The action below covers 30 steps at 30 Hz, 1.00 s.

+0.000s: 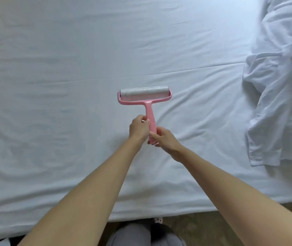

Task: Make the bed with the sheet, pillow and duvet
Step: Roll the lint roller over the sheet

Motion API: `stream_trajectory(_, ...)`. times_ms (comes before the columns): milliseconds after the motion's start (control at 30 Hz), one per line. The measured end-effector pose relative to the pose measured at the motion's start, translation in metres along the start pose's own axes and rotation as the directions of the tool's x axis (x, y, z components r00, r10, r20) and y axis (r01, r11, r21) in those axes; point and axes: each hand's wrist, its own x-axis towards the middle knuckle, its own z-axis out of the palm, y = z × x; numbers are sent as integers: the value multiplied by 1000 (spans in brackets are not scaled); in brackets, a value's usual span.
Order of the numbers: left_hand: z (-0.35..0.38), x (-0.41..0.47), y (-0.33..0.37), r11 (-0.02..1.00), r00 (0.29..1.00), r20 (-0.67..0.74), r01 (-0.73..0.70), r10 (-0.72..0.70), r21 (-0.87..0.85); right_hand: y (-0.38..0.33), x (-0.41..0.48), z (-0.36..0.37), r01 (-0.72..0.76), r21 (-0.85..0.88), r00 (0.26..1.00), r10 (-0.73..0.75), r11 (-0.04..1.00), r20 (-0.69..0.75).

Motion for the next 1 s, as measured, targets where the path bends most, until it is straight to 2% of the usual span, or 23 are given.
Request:
stream_trajectory(167,-10,78,31,999,1000,29,1,-2,35,-38,71,-19,-27,93,999,30,995,-32)
stream_trajectory(300,-10,114,30,998,996,90,5,-11,70,-39,102,-21,-84,155,996,85,984,-2)
stream_trajectory(400,-2,117,6,983,985,168,9,-40,182,-10,101,-14,-177,191,984,178,966,15)
stream_trajectory(500,13,95,-32,983,962,266,14,-63,183,35,84,-7,-264,209,963,268,942,10)
stream_trajectory(600,27,74,-59,973,937,327,55,-127,222,67,64,-1,-284,176,956,292,942,-17)
stream_trajectory(700,29,82,-58,973,953,281,50,-114,225,68,74,1,-266,161,960,277,950,-47)
stream_trajectory(833,14,126,-29,979,984,170,23,-58,200,32,122,-1,-206,153,974,217,967,-61)
stream_trajectory(1000,-17,198,27,988,997,32,-73,69,137,-37,191,-13,-155,363,982,182,919,-43)
